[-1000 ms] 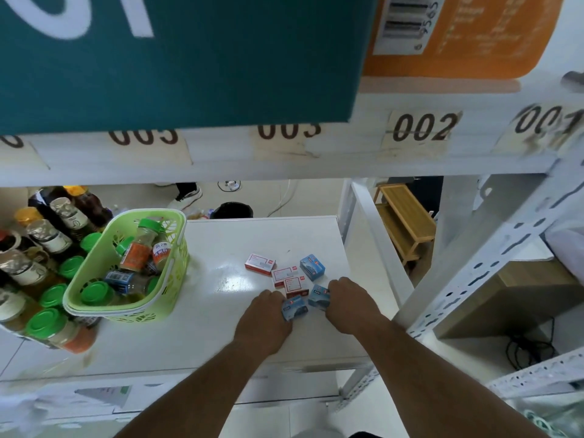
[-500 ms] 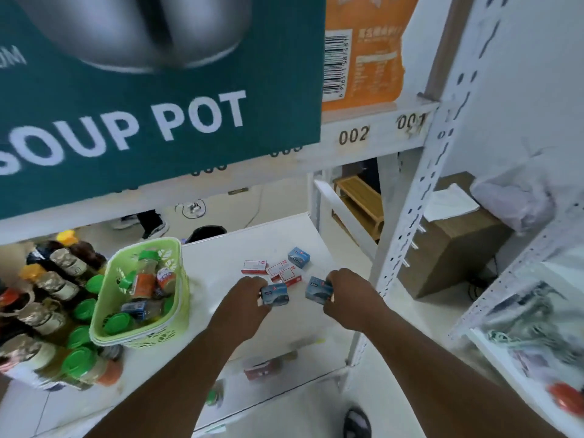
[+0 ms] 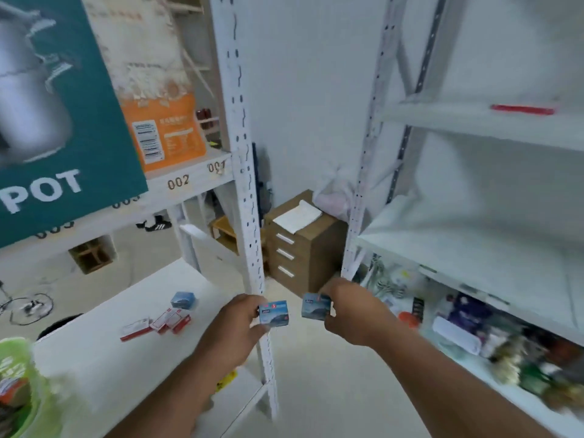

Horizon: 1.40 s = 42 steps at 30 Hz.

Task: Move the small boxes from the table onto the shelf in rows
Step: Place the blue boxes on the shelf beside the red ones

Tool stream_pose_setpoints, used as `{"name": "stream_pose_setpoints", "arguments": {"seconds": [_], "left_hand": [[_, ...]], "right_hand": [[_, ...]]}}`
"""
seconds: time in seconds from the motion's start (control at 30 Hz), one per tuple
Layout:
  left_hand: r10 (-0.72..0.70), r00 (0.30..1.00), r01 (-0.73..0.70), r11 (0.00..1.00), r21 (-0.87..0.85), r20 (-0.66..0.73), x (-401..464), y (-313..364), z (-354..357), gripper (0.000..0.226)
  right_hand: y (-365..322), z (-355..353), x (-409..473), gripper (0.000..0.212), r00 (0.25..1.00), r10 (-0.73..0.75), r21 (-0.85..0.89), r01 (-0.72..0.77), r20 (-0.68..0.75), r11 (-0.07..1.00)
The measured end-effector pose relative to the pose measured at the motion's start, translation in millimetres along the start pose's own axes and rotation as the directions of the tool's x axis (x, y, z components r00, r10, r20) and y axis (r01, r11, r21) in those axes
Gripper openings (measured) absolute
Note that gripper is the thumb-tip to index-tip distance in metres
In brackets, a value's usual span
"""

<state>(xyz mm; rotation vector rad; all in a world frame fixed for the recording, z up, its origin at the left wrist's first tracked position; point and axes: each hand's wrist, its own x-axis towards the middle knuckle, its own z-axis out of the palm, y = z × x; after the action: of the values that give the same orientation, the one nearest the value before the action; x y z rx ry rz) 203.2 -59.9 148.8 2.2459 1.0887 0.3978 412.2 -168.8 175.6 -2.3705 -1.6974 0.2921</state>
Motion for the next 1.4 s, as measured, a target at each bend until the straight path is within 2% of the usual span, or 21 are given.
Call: {"name": "stream_pose_setpoints", "arguments": {"seconds": [0.23,0.43,0.6,0.73,1.0,1.17,1.4], "left_hand": [[0.217,0.971,-0.215,0.976,-0.031,0.099,48.3,153.7,57.3,0.042],[0.424,0.894,-0.410,0.904,-0.120,0.146,83.5,299.0,107.2,0.037],[0.547,0.825,-0.523,0.834,-0.177,0.141,106.8,404.7,140.9,0.049],[0.611,0.779,-0.589,0.790,-0.171,0.142,127.7,474.2,151.6,0.036],[0.674,0.728,-0.655,0.737,-0.165,0.123,187.6,573.6,158.1,0.029],[0.711,0.693,-0.688,0.702,-0.185,0.119,244.8,610.0,169.3,0.029],[0.742,0.655,-0.717,0.669,-0.194,0.140,347.4,658.9,176.6,0.032]], "right_hand": [[123.1,-94.5,-69.6,0.021,0.971,0.186,0.006,-0.187,-0.148,0.982],[231.3,-183.6,-129.4,0.025,0.923,0.267,-0.032,-0.286,-0.277,0.958],[303.7,-249.5,-168.2,0.025,0.885,0.322,-0.044,-0.356,-0.336,0.934],[343.4,-298.1,-190.6,0.026,0.851,0.354,-0.069,-0.410,-0.388,0.909],[402.0,-366.2,-180.4,0.026,0.811,0.376,-0.085,-0.457,-0.447,0.885],[437.4,-395.5,-141.9,0.030,0.785,0.422,-0.047,-0.494,-0.454,0.868],[495.1,-443.6,-70.3,0.035,0.764,0.463,-0.080,-0.551,-0.450,0.831]]}}
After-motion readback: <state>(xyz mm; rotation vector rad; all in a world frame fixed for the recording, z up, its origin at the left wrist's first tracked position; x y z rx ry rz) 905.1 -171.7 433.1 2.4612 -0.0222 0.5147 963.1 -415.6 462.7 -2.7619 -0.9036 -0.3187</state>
